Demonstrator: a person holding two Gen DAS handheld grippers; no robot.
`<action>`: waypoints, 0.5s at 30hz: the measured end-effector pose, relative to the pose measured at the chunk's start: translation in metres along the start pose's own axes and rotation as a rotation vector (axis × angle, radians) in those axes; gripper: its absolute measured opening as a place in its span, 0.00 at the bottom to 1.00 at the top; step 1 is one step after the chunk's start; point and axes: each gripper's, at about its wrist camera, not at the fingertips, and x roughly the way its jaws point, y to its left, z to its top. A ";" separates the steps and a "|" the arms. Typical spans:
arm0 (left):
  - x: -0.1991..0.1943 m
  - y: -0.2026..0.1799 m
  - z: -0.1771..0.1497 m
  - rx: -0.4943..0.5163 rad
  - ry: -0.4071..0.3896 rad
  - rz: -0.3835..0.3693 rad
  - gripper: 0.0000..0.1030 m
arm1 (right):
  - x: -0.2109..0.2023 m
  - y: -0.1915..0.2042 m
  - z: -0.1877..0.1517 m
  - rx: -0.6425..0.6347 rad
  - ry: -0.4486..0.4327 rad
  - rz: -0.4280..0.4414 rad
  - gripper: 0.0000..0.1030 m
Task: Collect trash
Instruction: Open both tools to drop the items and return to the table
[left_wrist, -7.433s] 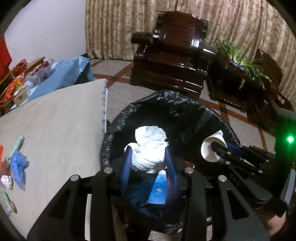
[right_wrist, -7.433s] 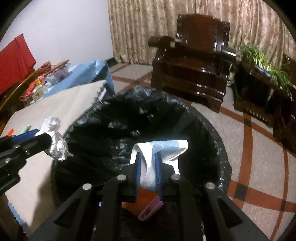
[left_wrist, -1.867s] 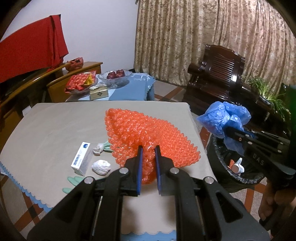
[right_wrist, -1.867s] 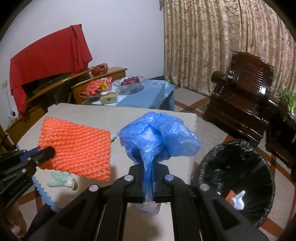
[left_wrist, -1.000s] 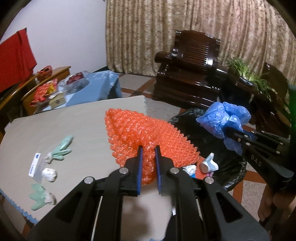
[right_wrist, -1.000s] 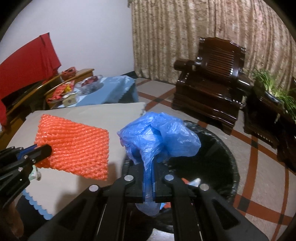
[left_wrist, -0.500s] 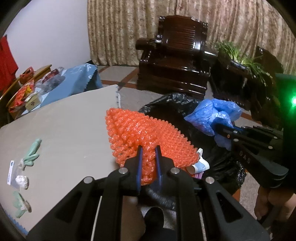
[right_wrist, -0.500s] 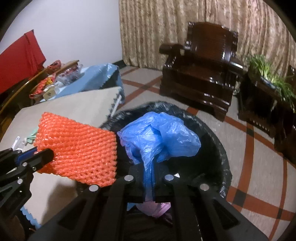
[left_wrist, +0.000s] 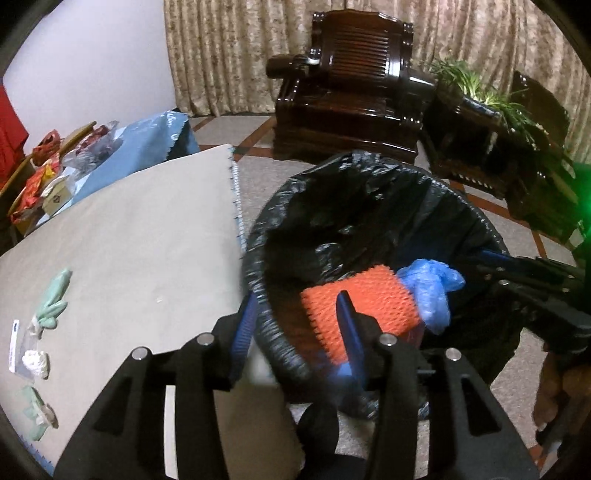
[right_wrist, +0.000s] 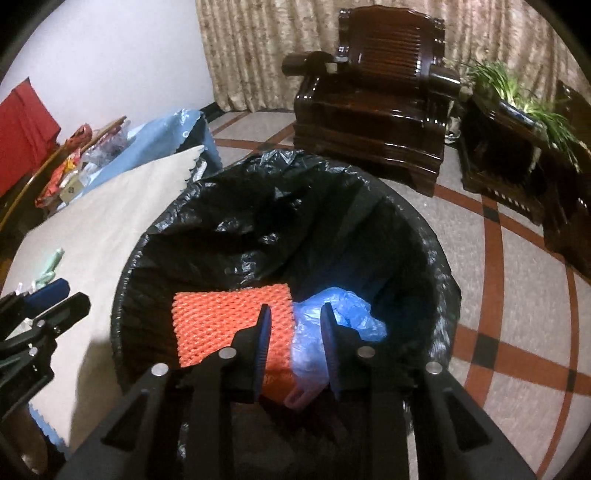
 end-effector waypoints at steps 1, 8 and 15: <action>-0.005 0.006 -0.002 -0.002 -0.004 0.010 0.47 | -0.006 0.003 -0.002 0.002 -0.008 0.003 0.27; -0.042 0.068 -0.019 -0.063 -0.032 0.090 0.53 | -0.047 0.055 -0.015 -0.039 -0.067 0.077 0.31; -0.089 0.155 -0.050 -0.157 -0.059 0.202 0.59 | -0.067 0.151 -0.034 -0.150 -0.078 0.187 0.36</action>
